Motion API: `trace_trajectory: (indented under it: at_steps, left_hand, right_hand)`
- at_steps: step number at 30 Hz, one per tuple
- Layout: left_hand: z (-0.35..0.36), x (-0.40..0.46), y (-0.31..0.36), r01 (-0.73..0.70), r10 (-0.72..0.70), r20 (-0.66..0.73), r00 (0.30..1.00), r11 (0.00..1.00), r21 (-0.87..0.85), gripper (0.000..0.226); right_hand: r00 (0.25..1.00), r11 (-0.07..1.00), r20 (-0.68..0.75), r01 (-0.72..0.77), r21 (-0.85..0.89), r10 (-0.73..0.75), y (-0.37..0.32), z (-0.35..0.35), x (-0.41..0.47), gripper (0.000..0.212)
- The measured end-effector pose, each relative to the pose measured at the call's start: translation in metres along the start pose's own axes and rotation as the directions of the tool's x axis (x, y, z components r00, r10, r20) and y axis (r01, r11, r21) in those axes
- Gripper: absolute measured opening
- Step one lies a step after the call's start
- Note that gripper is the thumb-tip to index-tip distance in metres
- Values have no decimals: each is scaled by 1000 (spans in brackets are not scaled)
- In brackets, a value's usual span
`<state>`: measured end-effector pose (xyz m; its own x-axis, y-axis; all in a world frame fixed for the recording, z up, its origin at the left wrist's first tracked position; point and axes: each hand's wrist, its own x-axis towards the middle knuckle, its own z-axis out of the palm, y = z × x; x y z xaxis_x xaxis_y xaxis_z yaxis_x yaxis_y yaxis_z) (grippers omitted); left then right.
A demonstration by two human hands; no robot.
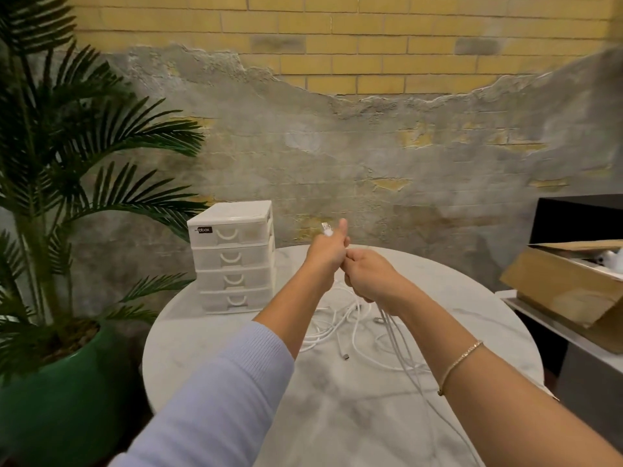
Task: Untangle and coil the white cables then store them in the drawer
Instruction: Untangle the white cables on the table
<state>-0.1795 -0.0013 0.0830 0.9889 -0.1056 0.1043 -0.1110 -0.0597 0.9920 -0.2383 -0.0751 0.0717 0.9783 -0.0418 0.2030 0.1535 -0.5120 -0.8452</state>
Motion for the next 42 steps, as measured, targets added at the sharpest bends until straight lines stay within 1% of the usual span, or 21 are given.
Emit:
trace_trajectory:
  at_steps: [2,4,6,7,10,12,14,16,19,21,26,29,31,33,34,35,36,37,38,40,42]
  left_hand:
    - [3,1,-2,-11,5,-43,999,990,-141,28]
    - [6,0,-5,-71,46,-108,993,969,-238,33]
    - [10,-1,-5,-150,114,-171,979,966,-211,17]
    - [12,-4,-4,-165,130,-187,974,968,-187,16]
    - [21,-5,-2,-172,151,-203,967,981,-90,38]
    - [27,-6,-3,-164,147,-174,974,982,-90,37]
    - [30,-7,-4,-138,127,-131,983,987,-83,45]
    - [34,-8,-6,-105,98,-124,987,993,-54,49]
    - [42,-8,-8,-83,74,-129,989,994,-68,44]
    - [46,-5,-9,-82,77,-124,989,996,-34,47]
    - [54,1,-14,-85,87,-32,996,995,52,56]
    - [63,3,-22,-20,35,136,990,993,-113,67]
    - [72,6,-38,83,-51,169,984,978,-192,70]
    - [82,10,-62,158,-145,129,981,982,-99,58]
    - [87,10,-73,174,-179,122,976,984,49,53]
    - [93,8,-83,152,-196,142,970,950,273,52]
    - [97,6,-93,92,-192,160,968,868,487,56]
    - [101,4,-103,22,-157,156,975,769,639,61]
    - [104,1,-110,-17,-140,161,977,701,713,67]
    - [108,-3,-121,-45,-147,175,974,626,779,73]
    - [110,-4,-125,-53,-166,170,971,544,837,67]
  right_hand:
    - [1000,997,13,23,-73,-22,-1,-2,-1,28]
    - [999,992,40,34,-123,-29,-1,-6,-3,29]
    - [998,995,60,21,-97,-15,-1,-13,-4,31]
    - [997,998,76,0,-64,5,0,-17,-5,31]
    - [988,996,132,-81,44,74,1,-28,-7,30]
    - [981,991,168,-107,86,92,3,-34,-9,30]
    - [978,990,179,-118,72,104,6,-40,-11,32]
    - [978,992,171,-124,37,116,10,-43,-12,33]
    - [980,990,149,-139,35,132,17,-45,-10,33]
    - [980,988,136,-149,34,143,20,-45,-8,33]
    - [983,989,104,-148,-9,148,29,-47,-5,32]
    - [994,990,9,-109,-92,111,36,-54,-2,31]
    - [992,981,-67,-119,-155,110,40,-62,2,29]
    - [984,968,-131,-150,-203,125,45,-71,5,27]
    - [980,962,-150,-161,-219,130,48,-75,6,28]
    - [978,957,-158,-171,-233,136,50,-78,7,28]
    - [977,952,-155,-180,-248,144,53,-81,8,29]
    - [977,948,-150,-187,-259,151,57,-83,9,29]
    - [976,946,-147,-192,-259,158,60,-85,9,29]
    - [975,951,-138,-202,-236,173,68,-89,10,31]
    - [975,954,-125,-209,-216,185,75,-91,11,34]
